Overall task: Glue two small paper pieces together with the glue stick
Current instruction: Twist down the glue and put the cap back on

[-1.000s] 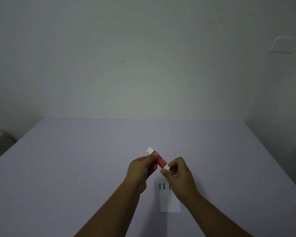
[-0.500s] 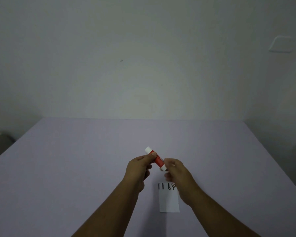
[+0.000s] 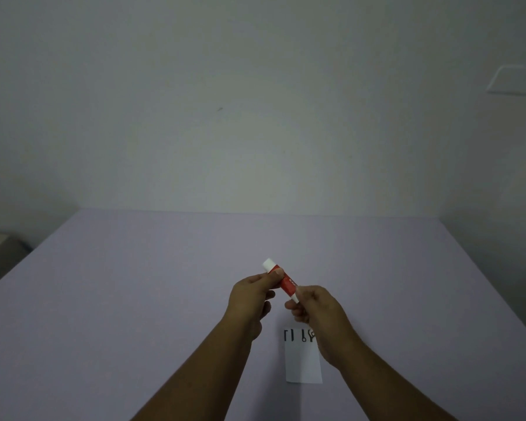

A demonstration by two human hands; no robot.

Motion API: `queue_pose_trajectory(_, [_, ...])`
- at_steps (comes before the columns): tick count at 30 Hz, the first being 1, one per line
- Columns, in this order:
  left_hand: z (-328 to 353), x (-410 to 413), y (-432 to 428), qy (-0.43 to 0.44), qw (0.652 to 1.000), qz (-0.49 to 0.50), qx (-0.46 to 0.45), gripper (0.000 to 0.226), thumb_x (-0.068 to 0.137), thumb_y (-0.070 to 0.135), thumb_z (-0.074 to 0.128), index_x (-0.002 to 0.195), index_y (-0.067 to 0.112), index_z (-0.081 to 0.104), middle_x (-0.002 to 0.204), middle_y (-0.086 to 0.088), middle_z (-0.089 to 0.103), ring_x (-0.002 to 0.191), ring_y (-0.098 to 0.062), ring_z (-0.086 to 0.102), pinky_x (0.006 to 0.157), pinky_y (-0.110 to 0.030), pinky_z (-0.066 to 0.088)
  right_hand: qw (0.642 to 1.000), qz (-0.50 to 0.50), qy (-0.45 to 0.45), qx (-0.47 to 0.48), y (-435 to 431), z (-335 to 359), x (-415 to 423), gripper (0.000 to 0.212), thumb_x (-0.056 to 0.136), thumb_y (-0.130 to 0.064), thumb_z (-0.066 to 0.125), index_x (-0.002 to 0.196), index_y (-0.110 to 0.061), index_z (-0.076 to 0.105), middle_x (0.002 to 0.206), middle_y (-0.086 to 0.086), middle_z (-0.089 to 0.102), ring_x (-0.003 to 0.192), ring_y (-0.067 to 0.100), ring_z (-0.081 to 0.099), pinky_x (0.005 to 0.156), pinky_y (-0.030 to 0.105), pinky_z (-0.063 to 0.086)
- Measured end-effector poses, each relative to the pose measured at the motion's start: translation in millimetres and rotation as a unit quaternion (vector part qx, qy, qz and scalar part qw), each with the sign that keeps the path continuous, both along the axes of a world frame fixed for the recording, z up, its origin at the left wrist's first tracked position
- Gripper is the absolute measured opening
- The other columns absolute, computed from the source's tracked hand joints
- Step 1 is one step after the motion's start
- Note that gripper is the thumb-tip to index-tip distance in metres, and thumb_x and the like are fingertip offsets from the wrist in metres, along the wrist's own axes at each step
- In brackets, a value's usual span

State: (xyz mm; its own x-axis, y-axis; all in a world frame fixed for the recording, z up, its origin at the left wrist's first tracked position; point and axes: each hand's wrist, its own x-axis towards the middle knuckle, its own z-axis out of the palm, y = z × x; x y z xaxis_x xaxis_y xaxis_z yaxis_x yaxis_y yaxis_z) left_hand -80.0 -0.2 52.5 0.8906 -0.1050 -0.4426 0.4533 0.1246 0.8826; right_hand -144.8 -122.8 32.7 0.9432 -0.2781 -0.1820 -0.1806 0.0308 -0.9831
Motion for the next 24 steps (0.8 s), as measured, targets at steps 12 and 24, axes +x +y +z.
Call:
queue_pose_trajectory(12, [-3.4,5.1,1.0,0.013,1.0,0.013,-0.004,0.019,0.075,0.031,0.077,0.081,0.017,0.065,0.082,-0.002,0.067,0.085,-0.016,0.059,0.062,-0.026,0.046,0.999,-0.01,0.003,-0.042,-2.7,1.8,2.7,0.013,0.09,-0.033,0.055,0.094,-0.021,0.057,0.089,0.003,0.069,0.079,0.018,0.06,0.067,0.026,0.048])
queue_pose_trajectory(24, [-5.8,8.8,-1.5,0.013,1.0,0.008,-0.003,0.018,0.076,0.031,0.076,0.08,0.018,0.066,0.082,0.0,0.069,0.086,-0.014,0.059,0.064,-0.026,0.046,0.996,0.01,-0.01,-0.084,-1.6,-1.0,4.7,0.01,0.088,-0.03,0.06,0.094,-0.025,0.055,0.087,-0.004,0.064,0.08,0.015,0.059,0.065,0.019,0.044])
